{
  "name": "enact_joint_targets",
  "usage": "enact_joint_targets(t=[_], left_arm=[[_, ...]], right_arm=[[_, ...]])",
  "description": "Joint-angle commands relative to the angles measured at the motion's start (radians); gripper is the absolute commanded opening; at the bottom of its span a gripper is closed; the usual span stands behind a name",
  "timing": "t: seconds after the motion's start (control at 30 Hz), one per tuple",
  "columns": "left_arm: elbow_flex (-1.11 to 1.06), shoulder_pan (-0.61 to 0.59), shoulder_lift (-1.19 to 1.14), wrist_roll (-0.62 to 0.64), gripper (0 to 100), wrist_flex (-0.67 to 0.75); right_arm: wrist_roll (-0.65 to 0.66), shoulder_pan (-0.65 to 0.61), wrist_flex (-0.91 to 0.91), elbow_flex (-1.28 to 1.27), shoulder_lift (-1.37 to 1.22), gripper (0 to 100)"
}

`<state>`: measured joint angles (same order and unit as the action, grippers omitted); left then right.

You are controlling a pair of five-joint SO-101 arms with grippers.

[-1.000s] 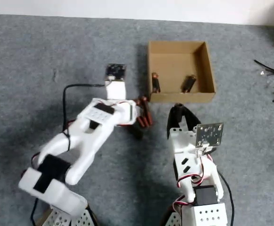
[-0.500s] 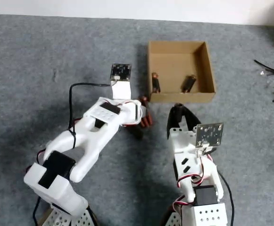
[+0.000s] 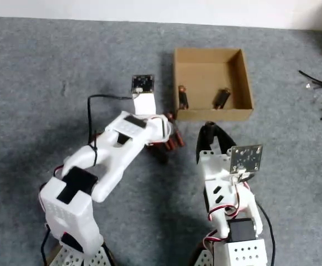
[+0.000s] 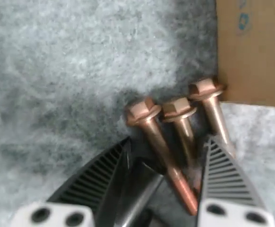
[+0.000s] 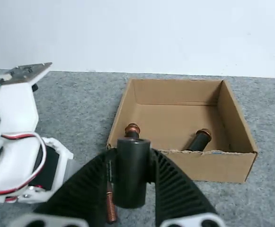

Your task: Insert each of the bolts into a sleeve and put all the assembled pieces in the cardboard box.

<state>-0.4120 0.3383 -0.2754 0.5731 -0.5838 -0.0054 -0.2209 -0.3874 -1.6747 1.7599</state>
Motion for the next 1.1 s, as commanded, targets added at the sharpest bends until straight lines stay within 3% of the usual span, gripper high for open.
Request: enact_joint_targets(t=[0.0,0.3,0.4,0.53,0.77,1.07], left_arm=[[0.077,-0.038,0.002,0.037,23,-0.104],[0.087,-0.088,0.001,0.049,23,-0.117],[0.087,-0.124,0.001,0.124,23,-0.120],[0.077,-0.099,0.010,0.123,23,-0.124],[0.101,-0.039,0.059,0.120,23,-0.236],[0.025,-0.090,0.206,0.126,23,-0.307]], right_arm=[[0.014,0.010,0.030,-0.104,0.019,0.5],[0.014,0.010,0.030,-0.104,0.019,0.5],[0.014,0.010,0.030,-0.104,0.019,0.5],[0.014,0.010,0.030,-0.104,0.019,0.5],[0.014,0.010,0.030,-0.104,0.019,0.5],[0.069,0.010,0.031,-0.104,0.019,0.5]])
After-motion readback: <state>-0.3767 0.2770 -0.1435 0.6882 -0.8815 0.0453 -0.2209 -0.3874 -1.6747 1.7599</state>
